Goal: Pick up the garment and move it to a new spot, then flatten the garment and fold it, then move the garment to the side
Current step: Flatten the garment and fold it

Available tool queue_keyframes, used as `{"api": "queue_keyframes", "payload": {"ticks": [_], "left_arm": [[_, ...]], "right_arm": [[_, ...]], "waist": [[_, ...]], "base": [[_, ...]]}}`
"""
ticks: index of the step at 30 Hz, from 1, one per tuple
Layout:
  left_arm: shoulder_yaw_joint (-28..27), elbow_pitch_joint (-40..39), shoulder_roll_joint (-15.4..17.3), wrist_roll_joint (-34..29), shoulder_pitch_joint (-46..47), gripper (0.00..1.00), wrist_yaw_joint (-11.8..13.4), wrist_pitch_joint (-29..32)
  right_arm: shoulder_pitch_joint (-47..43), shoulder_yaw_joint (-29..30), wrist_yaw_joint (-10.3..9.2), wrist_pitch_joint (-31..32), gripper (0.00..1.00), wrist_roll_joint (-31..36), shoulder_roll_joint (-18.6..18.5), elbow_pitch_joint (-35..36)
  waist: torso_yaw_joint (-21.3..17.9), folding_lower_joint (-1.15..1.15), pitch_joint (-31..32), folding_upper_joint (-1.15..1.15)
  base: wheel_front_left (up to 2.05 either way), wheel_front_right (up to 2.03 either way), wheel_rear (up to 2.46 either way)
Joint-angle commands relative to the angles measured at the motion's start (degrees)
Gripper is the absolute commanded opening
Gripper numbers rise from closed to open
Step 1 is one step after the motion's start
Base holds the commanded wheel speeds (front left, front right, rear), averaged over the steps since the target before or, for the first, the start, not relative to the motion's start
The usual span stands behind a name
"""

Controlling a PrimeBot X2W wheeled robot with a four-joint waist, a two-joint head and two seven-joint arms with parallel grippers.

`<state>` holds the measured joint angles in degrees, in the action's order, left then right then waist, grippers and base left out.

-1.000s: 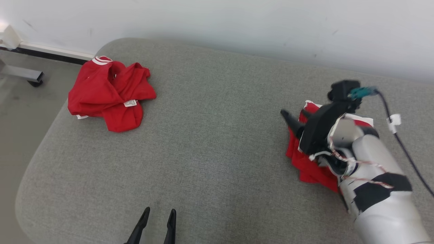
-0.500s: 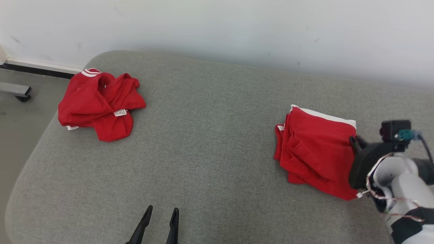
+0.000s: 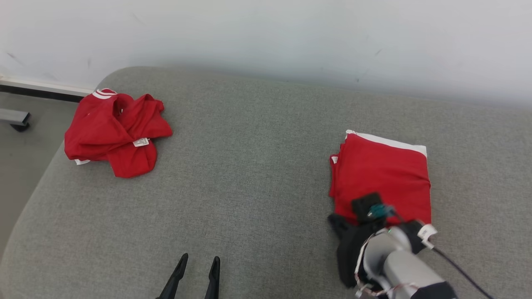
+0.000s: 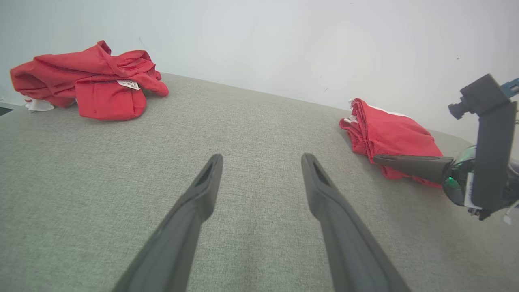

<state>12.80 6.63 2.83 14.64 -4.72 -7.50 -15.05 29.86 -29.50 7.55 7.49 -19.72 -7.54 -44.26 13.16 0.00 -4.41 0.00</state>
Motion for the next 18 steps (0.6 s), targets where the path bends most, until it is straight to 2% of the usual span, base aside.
{"api": "queue_keyframes", "payload": {"ticks": [1,5,9,13,17,18], "left_arm": [[0.0,0.1,0.1,0.4,-0.2,1.00,0.1,-0.2],[-0.1,0.2,0.1,0.3,-0.5,1.00,0.1,-0.2],[-0.9,0.2,0.1,0.1,-1.4,1.00,0.1,-0.2],[-2.1,0.2,0.1,-0.2,-2.1,1.00,0.2,-0.2],[-3.7,-0.3,0.1,-0.5,-2.5,1.00,0.6,-0.2],[-4.0,-0.4,0.1,-0.5,-2.5,1.00,0.9,-0.2]], "right_arm": [[-1.0,-0.7,-0.13,-0.2,0.00,-0.5,0.2,-0.4],[-1.9,-6.0,-0.13,0.1,0.00,-3.2,0.8,-1.8],[-2.7,-8.8,-0.13,-2.4,0.00,-7.5,0.8,0.3],[-4.2,-7.1,-0.13,-8.3,0.00,-11.6,-0.1,4.1],[-7.2,-3.1,-0.13,-14.4,0.00,-12.4,-1.3,8.4],[-8.3,-1.7,-0.13,-15.7,0.26,-12.2,-1.8,9.6]], "waist": [[-0.2,0.00,0.2,0.00],[-0.9,0.00,0.9,0.00],[-2.4,0.00,2.0,0.00],[-4.2,0.00,3.6,0.00],[-6.4,0.00,5.3,0.00],[-6.8,0.00,5.6,0.00]], "base": [[0.00,0.00,0.00],[0.00,0.00,0.00],[0.00,0.00,0.00],[0.00,0.00,0.00],[0.00,0.00,0.00],[0.00,0.00,0.00]]}}
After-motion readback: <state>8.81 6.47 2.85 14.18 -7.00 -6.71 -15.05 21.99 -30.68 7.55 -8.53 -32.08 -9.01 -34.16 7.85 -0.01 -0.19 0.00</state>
